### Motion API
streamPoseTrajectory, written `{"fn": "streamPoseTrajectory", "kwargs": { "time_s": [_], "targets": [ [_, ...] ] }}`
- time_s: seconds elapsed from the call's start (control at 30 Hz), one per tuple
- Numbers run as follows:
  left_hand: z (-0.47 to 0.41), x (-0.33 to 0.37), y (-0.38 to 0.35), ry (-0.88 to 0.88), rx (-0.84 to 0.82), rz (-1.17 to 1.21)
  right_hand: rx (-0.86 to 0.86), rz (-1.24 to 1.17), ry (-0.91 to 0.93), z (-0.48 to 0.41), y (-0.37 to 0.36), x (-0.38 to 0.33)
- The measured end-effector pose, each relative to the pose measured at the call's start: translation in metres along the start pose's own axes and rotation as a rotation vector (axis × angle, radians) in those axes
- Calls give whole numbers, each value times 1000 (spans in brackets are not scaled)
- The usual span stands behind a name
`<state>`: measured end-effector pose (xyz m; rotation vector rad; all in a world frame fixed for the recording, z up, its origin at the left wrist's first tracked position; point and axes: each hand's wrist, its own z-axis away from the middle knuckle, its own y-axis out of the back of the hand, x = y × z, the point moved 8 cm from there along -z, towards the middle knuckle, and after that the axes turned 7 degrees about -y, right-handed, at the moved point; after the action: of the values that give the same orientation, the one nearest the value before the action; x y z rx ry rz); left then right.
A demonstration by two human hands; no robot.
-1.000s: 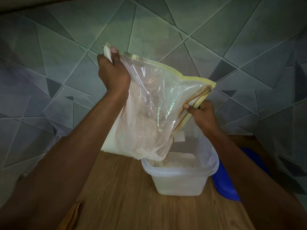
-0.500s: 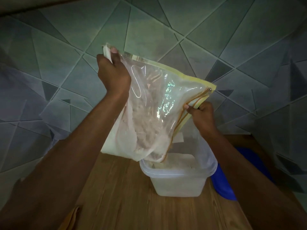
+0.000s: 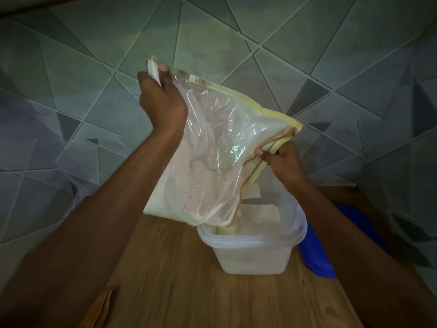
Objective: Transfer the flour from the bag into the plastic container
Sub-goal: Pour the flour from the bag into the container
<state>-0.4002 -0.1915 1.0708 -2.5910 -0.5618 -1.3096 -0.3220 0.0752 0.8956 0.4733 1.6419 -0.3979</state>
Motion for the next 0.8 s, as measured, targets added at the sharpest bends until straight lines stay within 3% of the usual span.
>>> {"fn": "streamPoseTrajectory", "kwargs": {
  "time_s": [0.1, 0.47, 0.8],
  "targets": [
    [4, 3, -3, -12, -9, 1, 76, -33, -18, -1, 9, 3],
    [20, 16, -16, -85, -65, -46, -14, -17, -28, 0, 22, 18],
    [26, 18, -28, -101, -94, -77, -100, -185, -103, -1, 34, 32]
  ]
}}
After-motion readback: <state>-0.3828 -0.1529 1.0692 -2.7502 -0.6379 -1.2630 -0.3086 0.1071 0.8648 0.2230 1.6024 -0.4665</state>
